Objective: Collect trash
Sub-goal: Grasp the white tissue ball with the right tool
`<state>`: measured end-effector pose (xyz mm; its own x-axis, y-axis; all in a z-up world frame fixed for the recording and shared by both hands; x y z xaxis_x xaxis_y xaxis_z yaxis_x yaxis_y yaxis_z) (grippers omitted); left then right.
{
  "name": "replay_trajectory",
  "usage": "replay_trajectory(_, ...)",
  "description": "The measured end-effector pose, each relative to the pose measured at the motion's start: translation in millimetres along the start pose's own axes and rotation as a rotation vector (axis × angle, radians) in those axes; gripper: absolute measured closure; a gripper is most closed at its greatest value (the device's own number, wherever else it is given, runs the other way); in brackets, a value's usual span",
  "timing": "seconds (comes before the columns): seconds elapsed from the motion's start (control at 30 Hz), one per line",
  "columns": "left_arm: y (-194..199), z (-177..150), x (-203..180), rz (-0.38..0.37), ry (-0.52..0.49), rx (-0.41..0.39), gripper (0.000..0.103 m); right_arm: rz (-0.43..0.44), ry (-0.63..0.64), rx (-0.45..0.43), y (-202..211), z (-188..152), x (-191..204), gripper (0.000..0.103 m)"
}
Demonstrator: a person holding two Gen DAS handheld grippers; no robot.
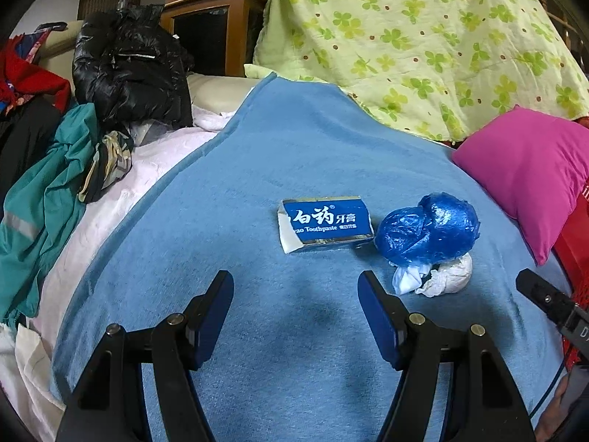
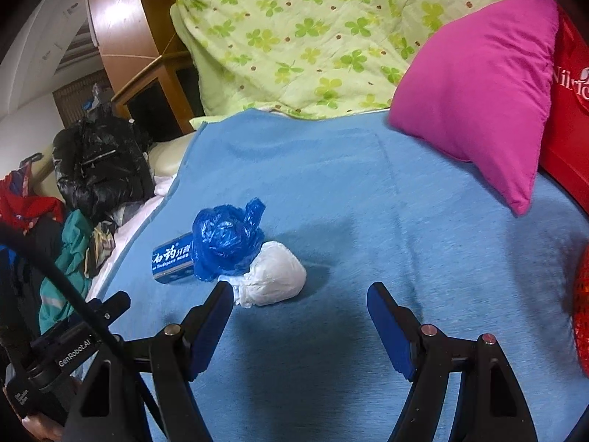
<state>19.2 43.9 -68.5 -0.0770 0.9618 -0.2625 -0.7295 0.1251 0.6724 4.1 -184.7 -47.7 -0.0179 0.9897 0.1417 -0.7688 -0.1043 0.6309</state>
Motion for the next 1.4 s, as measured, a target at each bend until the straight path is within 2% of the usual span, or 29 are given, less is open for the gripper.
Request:
replay_trajectory(0.23,-4,4,11,0.014,0.042,0.02,0.032,-0.004,-0.008,0.03,-22,3,4,0.025)
replay_trajectory(0.57,-12,12,47,0.091,0.145,0.039,0.032,0.007,-0.026,-0.066,-34,35,0,0.025)
replay_trajectory(0.67,-15,10,54,0.11,0.168,0.055,0.032,-0.005,-0.017,-0.07,-43,42,0,0.025)
replay_trajectory(0.83,-16,8,55,0.131,0.156,0.059,0.032,0.054,0.02,-0.001,-65,40,13,0.025)
replay_trajectory(0.93,-17,9,59,0.143,0.162,0.058,0.032,0.118,0.106,0.019,-62,36,33,0.025)
replay_trajectory(1.13,-18,9,62,0.151,0.175,0.061,0.032,0.233,0.231,0.115,-56,9,65,0.025)
replay_trajectory(1.23,-17,9,60,0.149,0.164,0.059,0.032,0.23,0.268,0.118,-48,1,68,0.025)
replay_trajectory(1.4,-17,8,58,0.145,0.162,0.062,0.032,0.184,0.228,0.093,-39,1,51,0.025)
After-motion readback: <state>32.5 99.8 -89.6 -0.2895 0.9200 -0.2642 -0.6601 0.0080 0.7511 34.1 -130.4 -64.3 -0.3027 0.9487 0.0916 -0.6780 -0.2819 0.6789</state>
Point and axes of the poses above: each gripper's, at about its wrist camera, not at the fingertips, and y roughly against the way its jaws point, x to its left, z to its top, the point moved 6 cm from there along -y, roughly the way its jaws point, and after that the axes turned 12 degrees about y, right-handed, at the moved point
